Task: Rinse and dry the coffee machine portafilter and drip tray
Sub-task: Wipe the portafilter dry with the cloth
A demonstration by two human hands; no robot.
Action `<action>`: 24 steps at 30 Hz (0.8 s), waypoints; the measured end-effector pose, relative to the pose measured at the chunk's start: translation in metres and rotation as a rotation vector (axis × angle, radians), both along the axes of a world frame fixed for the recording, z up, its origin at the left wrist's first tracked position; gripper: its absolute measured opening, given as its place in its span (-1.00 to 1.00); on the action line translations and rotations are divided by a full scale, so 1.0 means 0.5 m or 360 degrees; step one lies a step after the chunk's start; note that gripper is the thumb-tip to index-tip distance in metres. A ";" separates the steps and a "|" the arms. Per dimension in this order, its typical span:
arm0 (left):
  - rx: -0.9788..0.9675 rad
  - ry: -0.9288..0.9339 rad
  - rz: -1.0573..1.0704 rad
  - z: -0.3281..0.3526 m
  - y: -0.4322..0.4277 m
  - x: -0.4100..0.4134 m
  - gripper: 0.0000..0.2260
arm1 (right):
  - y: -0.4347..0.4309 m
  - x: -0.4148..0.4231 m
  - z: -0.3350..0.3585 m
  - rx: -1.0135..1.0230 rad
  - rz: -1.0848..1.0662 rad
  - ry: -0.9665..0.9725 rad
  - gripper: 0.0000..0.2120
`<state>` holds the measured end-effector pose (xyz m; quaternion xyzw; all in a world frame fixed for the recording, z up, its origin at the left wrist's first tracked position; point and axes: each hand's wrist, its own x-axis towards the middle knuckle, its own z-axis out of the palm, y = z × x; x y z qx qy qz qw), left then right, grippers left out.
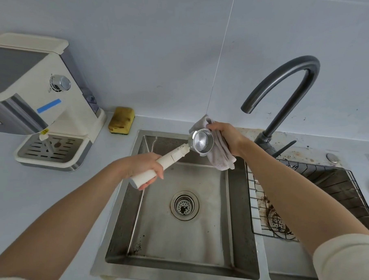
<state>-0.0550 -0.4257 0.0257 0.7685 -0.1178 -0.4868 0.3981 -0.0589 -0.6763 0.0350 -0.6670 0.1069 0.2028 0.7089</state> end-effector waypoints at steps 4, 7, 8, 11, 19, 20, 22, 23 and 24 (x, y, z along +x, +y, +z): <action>0.0155 -0.0098 -0.0086 0.010 -0.003 0.021 -0.85 | 0.009 0.010 0.015 -0.0362 0.0307 -0.0245 -0.64; 0.0263 -0.0110 -0.0142 0.015 -0.009 0.029 -0.85 | 0.022 0.011 0.025 -0.0698 0.0378 -0.0299 -0.67; 0.0299 -0.0116 -0.0171 0.015 -0.012 0.029 -0.86 | 0.029 0.011 0.026 -0.0812 0.0398 -0.0305 -0.70; 0.0374 -0.0113 -0.0231 0.013 -0.019 0.027 -0.81 | 0.055 0.009 0.018 -0.1131 0.0585 -0.0351 -0.79; 0.0305 0.0063 -0.0153 -0.019 -0.019 -0.002 -0.86 | 0.088 0.003 -0.028 -0.2012 0.1133 -0.0704 -0.80; 0.0272 0.0084 -0.0122 -0.024 -0.020 -0.006 -0.86 | 0.085 0.002 -0.029 -0.1968 0.1069 -0.0702 -0.82; 0.0193 0.0097 -0.0039 -0.034 -0.025 -0.018 -0.87 | 0.075 0.004 -0.026 -0.1699 0.0777 -0.0650 -0.82; 0.0157 0.0097 0.0029 -0.040 -0.028 -0.026 -0.87 | 0.071 0.003 -0.019 -0.1474 0.0547 -0.0627 -0.81; 0.0122 0.0101 0.0120 -0.048 -0.031 -0.033 -0.86 | 0.068 0.001 -0.009 -0.1239 0.0287 -0.0615 -0.78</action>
